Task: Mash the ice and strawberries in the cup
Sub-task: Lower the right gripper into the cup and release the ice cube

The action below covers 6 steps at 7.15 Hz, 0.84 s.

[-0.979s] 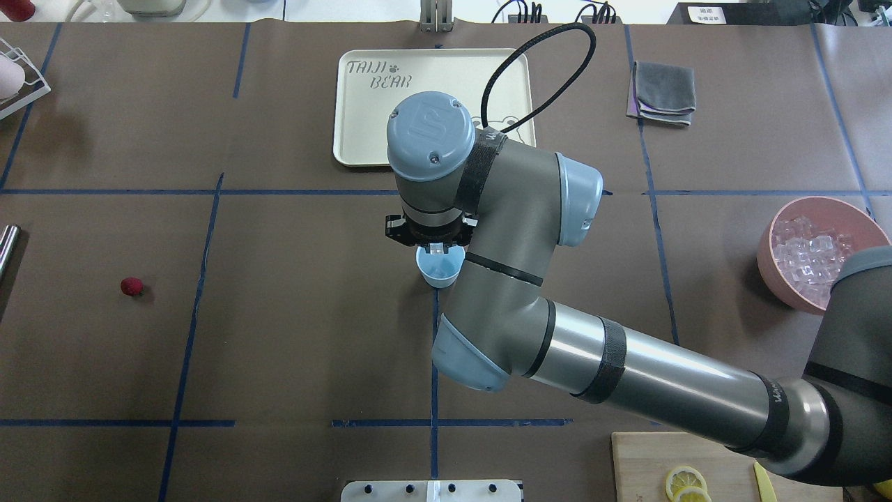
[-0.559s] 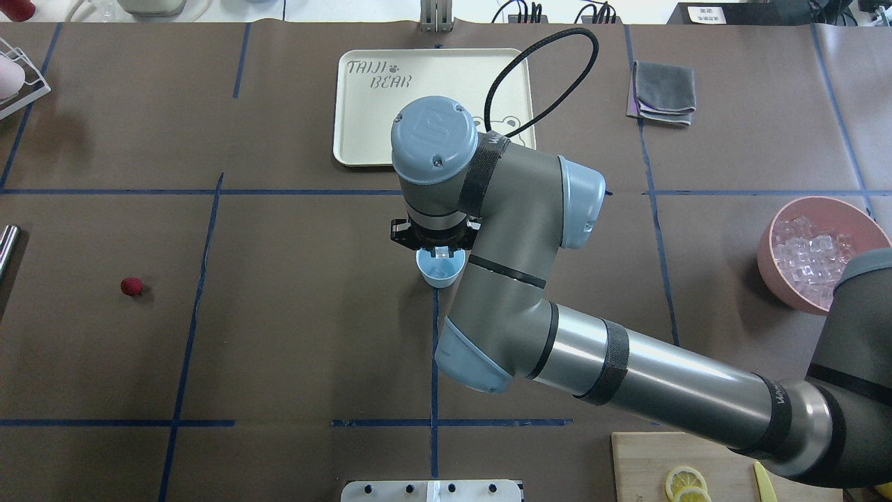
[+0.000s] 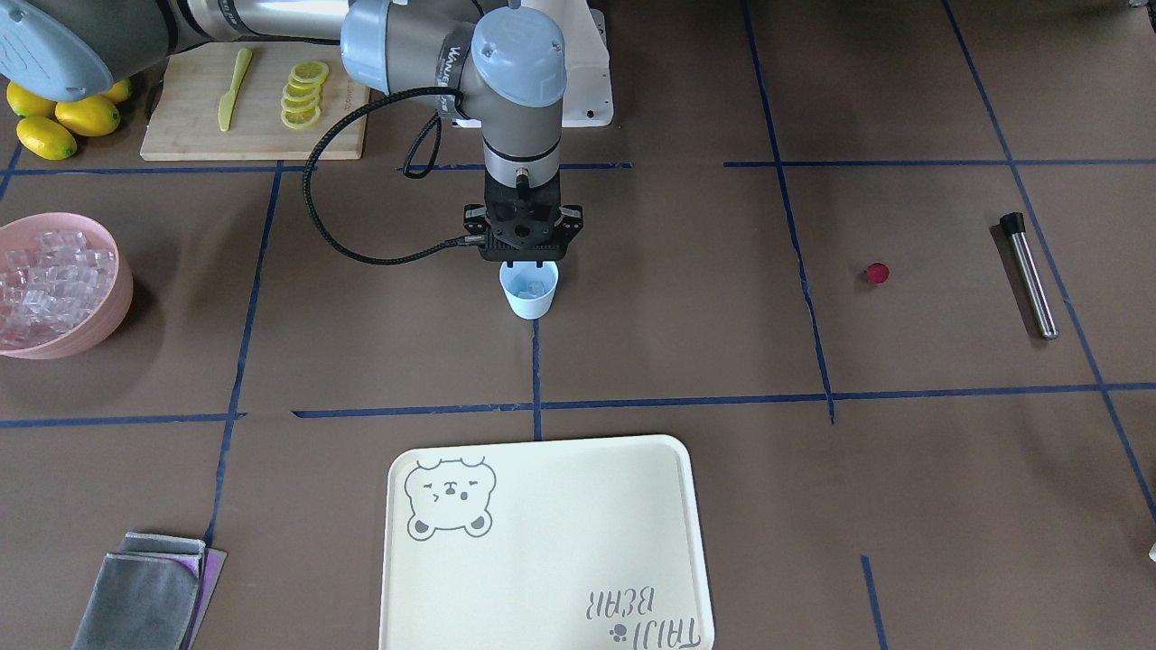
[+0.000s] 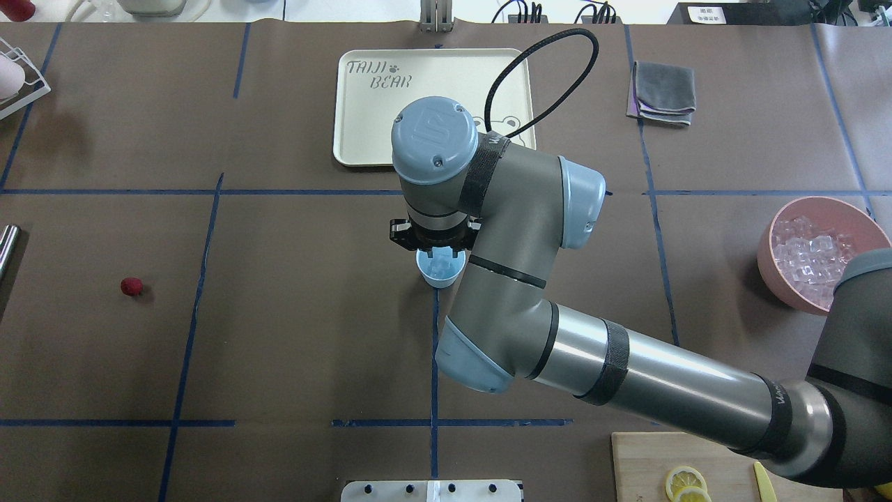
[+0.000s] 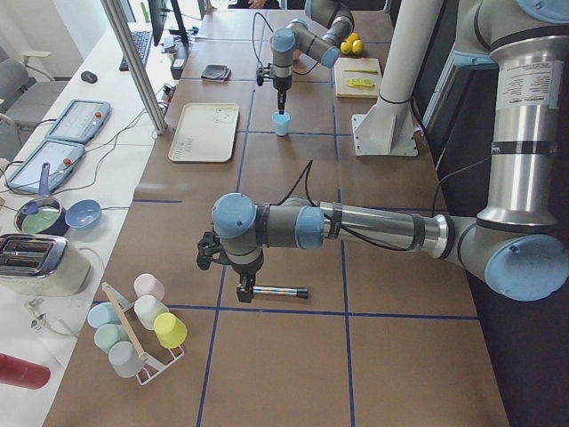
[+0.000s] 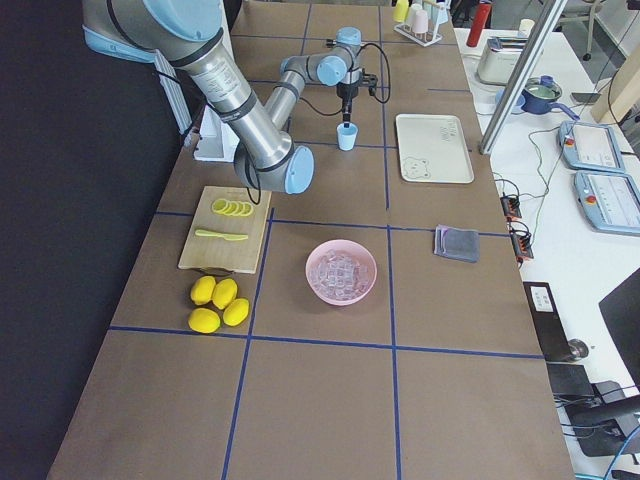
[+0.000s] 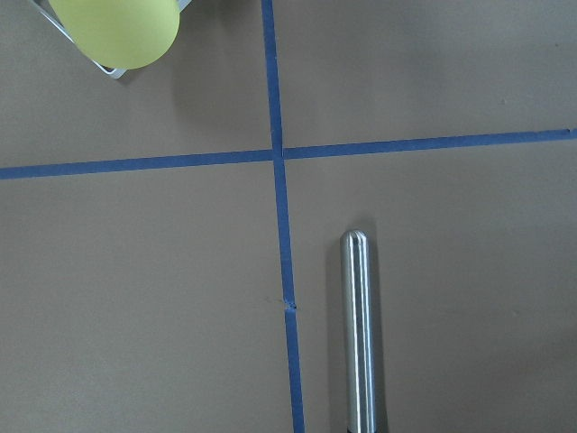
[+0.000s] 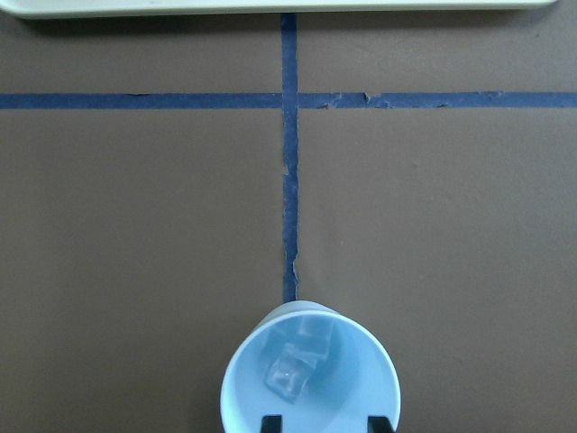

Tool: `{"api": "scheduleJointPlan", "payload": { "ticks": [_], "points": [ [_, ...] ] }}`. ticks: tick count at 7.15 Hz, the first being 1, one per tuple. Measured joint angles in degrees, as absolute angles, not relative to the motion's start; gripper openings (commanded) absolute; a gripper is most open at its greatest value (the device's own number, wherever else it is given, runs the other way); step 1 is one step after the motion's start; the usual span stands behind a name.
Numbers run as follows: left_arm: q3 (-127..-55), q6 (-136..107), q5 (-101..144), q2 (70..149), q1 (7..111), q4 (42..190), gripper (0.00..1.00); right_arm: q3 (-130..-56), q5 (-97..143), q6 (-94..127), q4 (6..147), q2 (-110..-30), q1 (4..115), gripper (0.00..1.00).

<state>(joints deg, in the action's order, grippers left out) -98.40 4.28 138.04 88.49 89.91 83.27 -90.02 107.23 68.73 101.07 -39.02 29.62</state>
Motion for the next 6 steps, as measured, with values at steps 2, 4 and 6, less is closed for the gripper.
{"api": "scheduleJointPlan", "payload": {
  "ticks": [2,4,6],
  "points": [
    [-98.5,4.2,138.1,88.5,89.9,83.2,1.00,-90.1,107.2,68.7,101.1,-39.0,29.6,1.00],
    [-98.6,4.2,138.1,88.5,89.9,83.2,1.00,-90.5,107.2,68.7,101.1,-38.9,29.7,1.00],
    [-98.5,4.2,138.1,88.5,89.9,83.2,1.00,-90.8,107.2,68.7,101.1,-38.8,29.7,1.00]
  ]
}}
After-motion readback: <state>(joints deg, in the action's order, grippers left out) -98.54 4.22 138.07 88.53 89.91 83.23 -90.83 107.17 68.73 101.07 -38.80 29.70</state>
